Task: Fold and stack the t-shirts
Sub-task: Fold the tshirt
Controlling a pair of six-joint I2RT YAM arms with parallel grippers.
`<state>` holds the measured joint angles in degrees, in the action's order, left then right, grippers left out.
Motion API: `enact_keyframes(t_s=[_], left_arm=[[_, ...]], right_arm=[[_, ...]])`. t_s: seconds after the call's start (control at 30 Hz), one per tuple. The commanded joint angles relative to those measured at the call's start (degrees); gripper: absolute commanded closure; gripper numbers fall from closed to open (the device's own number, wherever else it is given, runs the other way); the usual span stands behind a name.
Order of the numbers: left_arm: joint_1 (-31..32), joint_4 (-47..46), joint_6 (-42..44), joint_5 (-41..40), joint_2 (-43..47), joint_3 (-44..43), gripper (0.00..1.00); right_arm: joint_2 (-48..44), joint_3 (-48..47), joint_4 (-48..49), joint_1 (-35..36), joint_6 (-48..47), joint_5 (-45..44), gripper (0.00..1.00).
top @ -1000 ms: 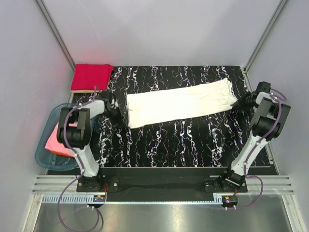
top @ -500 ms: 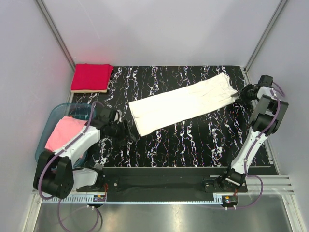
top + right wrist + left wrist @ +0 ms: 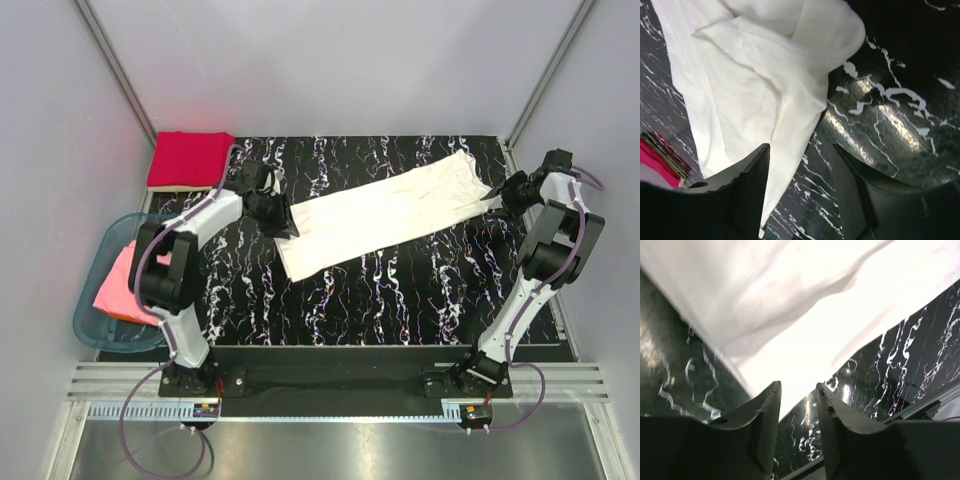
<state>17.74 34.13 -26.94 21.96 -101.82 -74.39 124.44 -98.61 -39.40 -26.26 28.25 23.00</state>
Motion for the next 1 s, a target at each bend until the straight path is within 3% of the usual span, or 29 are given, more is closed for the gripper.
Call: enact_keyframes(t_s=[0.0, 0.17, 0.3, 0.5, 0.73, 0.97], left_arm=[[-0.33, -1.43, -0.12, 5.37, -5.31, -4.79, 0.64], [-0.6, -2.84, -1.89, 7.05, -10.32, -7.35, 0.69], [-2.35, -2.84, -2.94, 7.14, -12.52, -8.05, 0.72], [-6.74, -2.84, -3.03, 6.08, -14.46, -6.38, 0.73], [-7.63, -2.93, -2.24, 6.17, -17.97, -5.68, 0.73], [-7.72, -2.4, -1.98, 3.54, -12.98, -3.22, 0.74]], right_arm=[[-6.66, 1.04, -2.53, -0.11, -0.56, -0.51, 0.41], [-10.79, 1.66, -4.63, -0.63, -2.58, -1.12, 0.4], [-14.13, 5.34, -3.94, -0.37, -1.01, 3.17, 0.4], [-18.0, 10.88, -1.65, 1.12, -0.22, 4.94, 0.38], [-19.06, 14.14, -0.86, 3.41, 0.14, 5.3, 0.38], [-20.29, 15.81, -0.68, 4.64, -0.12, 4.33, 0.38]])
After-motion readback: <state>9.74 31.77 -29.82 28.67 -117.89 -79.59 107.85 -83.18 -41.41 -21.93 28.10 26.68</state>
